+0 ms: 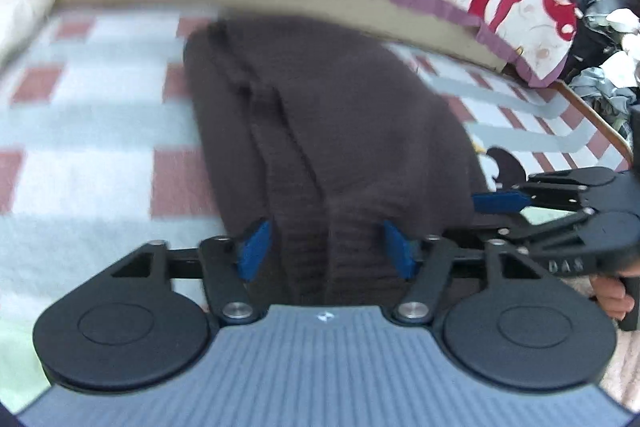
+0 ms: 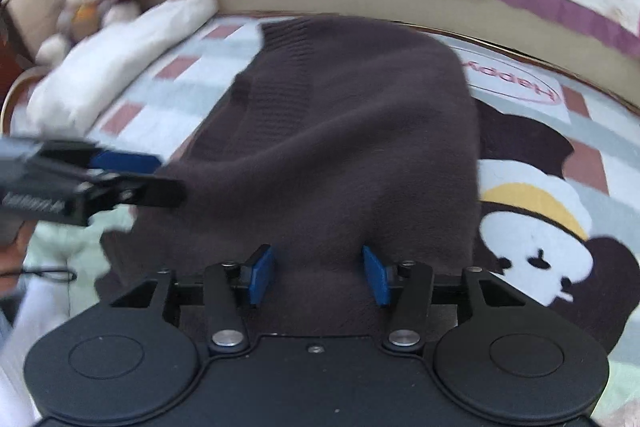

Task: Fold clothes

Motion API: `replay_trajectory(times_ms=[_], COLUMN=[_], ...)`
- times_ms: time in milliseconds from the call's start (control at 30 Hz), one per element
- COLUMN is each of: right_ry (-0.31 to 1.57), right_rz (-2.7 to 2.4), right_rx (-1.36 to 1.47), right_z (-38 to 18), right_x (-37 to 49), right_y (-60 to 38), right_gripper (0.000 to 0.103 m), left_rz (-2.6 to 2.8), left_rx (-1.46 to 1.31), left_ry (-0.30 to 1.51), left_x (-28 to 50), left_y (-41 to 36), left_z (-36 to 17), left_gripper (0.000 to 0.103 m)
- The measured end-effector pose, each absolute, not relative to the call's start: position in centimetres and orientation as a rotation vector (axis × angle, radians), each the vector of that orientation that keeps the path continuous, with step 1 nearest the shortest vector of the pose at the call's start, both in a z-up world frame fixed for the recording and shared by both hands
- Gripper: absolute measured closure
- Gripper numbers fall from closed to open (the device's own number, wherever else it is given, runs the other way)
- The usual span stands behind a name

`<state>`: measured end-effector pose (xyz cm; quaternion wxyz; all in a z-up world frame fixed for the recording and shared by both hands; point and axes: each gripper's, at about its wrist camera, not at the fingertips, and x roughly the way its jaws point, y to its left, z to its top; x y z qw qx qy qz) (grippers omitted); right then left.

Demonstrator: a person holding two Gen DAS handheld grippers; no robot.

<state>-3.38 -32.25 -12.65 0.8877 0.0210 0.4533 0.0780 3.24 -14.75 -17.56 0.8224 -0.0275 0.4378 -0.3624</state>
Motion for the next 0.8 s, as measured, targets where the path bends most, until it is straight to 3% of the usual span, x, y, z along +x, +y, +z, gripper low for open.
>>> replay_trajectory(times_ms=[67,100,133,167,333,533,700,800], right_ry=[0.944,0.945,0.949,0.955,0.962,0.95,0.902,0.952], right_rz=[0.175,0.187,0.199,0.211,0.287,0.436,0.419,0.411], right_rx=[-0.005,-0.016,-0.024,-0.024,-0.005,0.038,0.176,0.174], right_z=[-12.7,-12.6,-12.6,-12.5,-12.0,-11.6,-10.2,-12.1], right_x=[-3.5,-3.6,-3.7,-3.9,-5.0,-5.3,-3.7,-2.3], right_y=[-31.5,-31.3,-31.2,-31.1,-30.8,-31.1,-32.8,-32.3], right_gripper=[0.047,0.047,0.047,0.047,0.047,0.047,0.048,0.048], left_rz=[-0.758,-0.76,-0.767,-0.772,-0.765,-0.692,-0.73,-0.753], left_rx=[-0.1,-0.108,-0.092,-0.052,-0.027,-0.008,0.068,0.029], left_ry=[1.004,1.006,0.981,0.943,0.868,0.99,0.964,0.992], left_x=[3.9,4.0,3.8,3.4,1.8,1.7,1.8,2.5], left_y=[-15.0,-15.1,-15.2,-15.3,-14.0,-13.1,-14.3,-13.8], left_z=[-18.8,-19.0,-18.7,-18.1,-15.1,-18.9,-18.0,-18.2], left_gripper=[0.033,0.039,0.077,0.097,0.098,0.098,0.098,0.095])
